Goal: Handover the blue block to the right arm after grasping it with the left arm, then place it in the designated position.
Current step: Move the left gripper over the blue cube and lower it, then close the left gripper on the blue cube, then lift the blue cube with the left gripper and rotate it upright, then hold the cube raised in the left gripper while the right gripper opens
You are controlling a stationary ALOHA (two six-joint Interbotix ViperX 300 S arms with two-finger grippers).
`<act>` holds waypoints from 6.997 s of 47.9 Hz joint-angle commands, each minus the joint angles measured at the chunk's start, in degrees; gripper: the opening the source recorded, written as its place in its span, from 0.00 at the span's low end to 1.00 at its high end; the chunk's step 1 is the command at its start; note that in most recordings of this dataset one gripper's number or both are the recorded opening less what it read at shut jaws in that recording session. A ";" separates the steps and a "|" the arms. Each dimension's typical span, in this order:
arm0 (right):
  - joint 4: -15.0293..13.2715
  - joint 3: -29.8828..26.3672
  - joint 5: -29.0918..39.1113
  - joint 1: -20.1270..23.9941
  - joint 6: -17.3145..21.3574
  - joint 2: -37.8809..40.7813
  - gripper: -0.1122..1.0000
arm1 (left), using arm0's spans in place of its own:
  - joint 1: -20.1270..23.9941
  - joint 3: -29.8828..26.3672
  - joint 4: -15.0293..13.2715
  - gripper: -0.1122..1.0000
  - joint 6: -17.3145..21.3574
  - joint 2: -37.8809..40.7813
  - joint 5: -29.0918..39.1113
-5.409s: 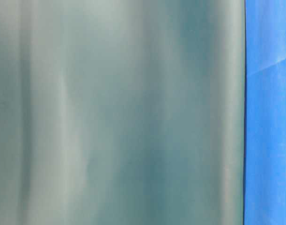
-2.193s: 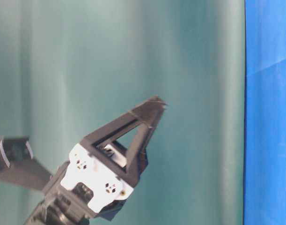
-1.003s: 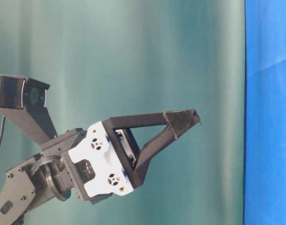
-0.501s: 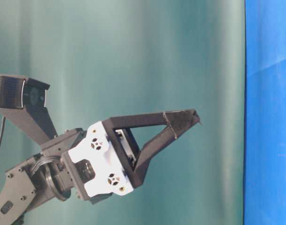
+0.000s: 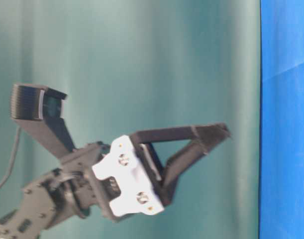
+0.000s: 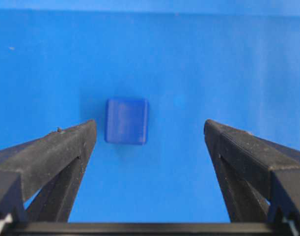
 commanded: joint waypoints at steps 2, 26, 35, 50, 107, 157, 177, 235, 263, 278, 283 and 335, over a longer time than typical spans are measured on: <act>-0.09 -1.41 -0.44 0.00 0.00 0.79 0.97 | 0.26 1.58 0.09 0.94 0.00 -0.53 -4.04; -0.18 -1.23 -0.79 -0.09 -0.09 1.93 0.97 | 1.49 11.43 0.09 0.94 -0.26 1.58 -19.60; -0.18 -1.14 -1.05 -0.09 -0.09 2.02 0.97 | 1.49 12.74 0.09 0.94 -2.64 5.10 -23.38; -0.18 -1.05 -1.05 -0.18 -0.09 2.55 0.97 | 1.05 13.89 0.09 0.94 -3.25 11.16 -28.21; 0.00 -1.05 -1.14 -0.18 0.00 2.90 0.97 | 2.72 16.61 0.53 0.51 -2.37 9.93 -30.23; 0.00 -1.14 -1.05 -0.09 0.09 2.99 0.97 | 1.58 5.36 0.53 0.51 -2.72 -12.22 -4.92; 0.09 -1.23 -1.14 -0.18 0.09 2.99 0.97 | 1.58 4.92 0.53 0.51 -2.99 -13.27 -3.69; 0.09 -1.23 -0.97 -0.18 0.09 2.99 0.97 | 1.58 5.10 0.53 0.51 -2.99 -13.45 -4.48; -0.18 -1.23 -0.97 -0.18 0.00 2.99 0.97 | 1.49 16.26 0.53 0.51 -2.11 -21.01 -29.18; -0.18 -1.14 -1.23 -0.18 -0.09 3.52 0.97 | 1.41 27.42 0.53 0.51 -2.11 -26.28 -48.60; -0.18 -1.14 -1.32 -0.18 -0.09 3.60 0.97 | 1.41 29.62 0.53 0.51 -2.11 -27.25 -52.56; -11.69 -5.54 -0.09 -0.18 -9.84 3.52 0.97 | 1.32 30.41 0.53 0.51 -2.29 -27.60 -54.40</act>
